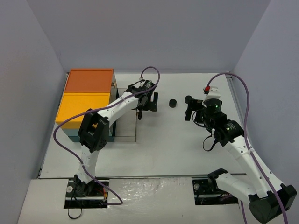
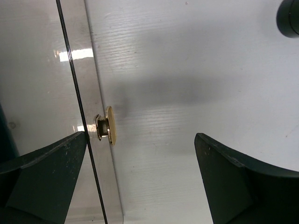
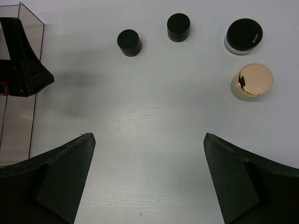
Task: Organize the makeup
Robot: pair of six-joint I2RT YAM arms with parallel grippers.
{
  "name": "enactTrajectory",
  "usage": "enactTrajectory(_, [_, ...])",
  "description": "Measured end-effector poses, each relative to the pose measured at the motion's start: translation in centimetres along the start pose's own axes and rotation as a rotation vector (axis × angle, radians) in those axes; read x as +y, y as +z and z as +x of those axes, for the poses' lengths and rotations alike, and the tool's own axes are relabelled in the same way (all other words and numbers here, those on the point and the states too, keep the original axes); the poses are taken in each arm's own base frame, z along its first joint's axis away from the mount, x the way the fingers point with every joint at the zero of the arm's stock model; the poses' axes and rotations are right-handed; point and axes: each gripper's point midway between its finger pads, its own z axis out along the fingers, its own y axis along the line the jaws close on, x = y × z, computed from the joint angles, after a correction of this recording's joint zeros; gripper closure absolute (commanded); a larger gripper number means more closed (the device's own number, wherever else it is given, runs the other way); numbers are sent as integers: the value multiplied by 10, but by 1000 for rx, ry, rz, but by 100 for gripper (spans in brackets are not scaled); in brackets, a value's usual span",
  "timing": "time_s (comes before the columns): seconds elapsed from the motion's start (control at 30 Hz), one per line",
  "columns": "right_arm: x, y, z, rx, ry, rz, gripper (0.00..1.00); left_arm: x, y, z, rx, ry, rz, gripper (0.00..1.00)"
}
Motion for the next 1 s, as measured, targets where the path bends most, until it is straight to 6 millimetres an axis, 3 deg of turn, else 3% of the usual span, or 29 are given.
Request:
enactTrajectory(0.2, [-1,12,7,37,-7,17,0,-4,0,0,0,1,15,3])
enactTrajectory(0.33, [0,31,19,101,-24,34,1,-2,-3,-1,-1,6,11,3])
enactTrajectory(0.47, [6,54,25,157,-46,34,3,-2,-25,-10,-32,30,13,3])
enactTrajectory(0.6, [17,86,15,183,-70,30,5,3,-79,-41,-144,55,20,3])
enactTrajectory(0.77, [31,133,9,209,-95,26,8,25,-183,-82,-357,47,57,3])
enactTrajectory(0.87, [36,163,15,238,-111,25,9,53,-238,-92,-463,12,60,3])
enactTrajectory(0.93, [39,181,22,258,-120,22,10,83,-263,-88,-504,-23,36,3])
enactTrajectory(1.0, [42,198,29,279,-131,18,11,109,-275,-81,-524,-58,1,3])
